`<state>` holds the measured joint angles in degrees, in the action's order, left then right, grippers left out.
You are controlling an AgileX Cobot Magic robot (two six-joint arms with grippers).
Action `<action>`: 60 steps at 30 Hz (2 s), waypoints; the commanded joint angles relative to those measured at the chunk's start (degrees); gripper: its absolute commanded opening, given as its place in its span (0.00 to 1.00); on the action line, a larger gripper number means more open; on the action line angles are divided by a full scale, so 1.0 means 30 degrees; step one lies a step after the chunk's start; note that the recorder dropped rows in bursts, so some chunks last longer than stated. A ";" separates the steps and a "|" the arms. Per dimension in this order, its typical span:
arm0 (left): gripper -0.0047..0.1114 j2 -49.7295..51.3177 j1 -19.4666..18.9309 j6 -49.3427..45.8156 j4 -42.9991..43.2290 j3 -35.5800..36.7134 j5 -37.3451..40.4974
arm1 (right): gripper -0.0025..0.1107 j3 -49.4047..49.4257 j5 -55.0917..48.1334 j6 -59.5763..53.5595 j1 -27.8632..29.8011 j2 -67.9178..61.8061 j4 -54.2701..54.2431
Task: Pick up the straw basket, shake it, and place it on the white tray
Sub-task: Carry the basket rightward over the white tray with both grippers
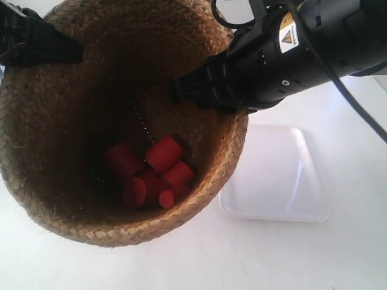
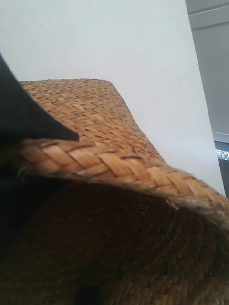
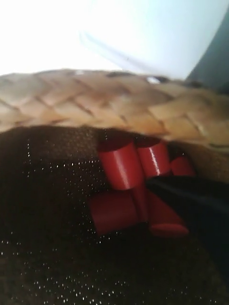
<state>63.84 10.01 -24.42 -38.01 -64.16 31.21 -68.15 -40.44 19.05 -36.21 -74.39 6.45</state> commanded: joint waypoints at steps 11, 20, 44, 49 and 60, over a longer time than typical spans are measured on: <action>0.04 0.3957 0.0320 0.2149 -0.1541 -0.7078 0.2615 | 0.02 -0.5320 -0.4042 -0.3827 0.5739 -0.0078 -0.2379; 0.04 0.6110 0.2316 0.3535 -0.0422 -0.7763 0.2446 | 0.02 -0.7053 -0.8328 -0.5077 0.7084 -0.2187 -0.4892; 0.04 0.8379 0.6874 0.8006 0.1324 -0.7763 -0.4095 | 0.02 -1.1010 -0.9840 -0.6779 1.0822 -0.5230 -0.4751; 0.04 0.9161 0.7163 0.8142 0.1259 -0.7763 -0.4605 | 0.02 -1.0624 -0.9840 -0.6779 1.1346 -0.5567 -0.4711; 0.04 1.0189 0.7163 0.8142 0.1190 -0.8499 -0.4672 | 0.02 -0.9428 -0.9840 -0.6933 1.2143 -0.6062 -0.4113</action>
<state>95.17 30.44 0.00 -30.60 -87.86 17.94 -96.65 -72.13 -1.61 -0.65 -91.86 -4.90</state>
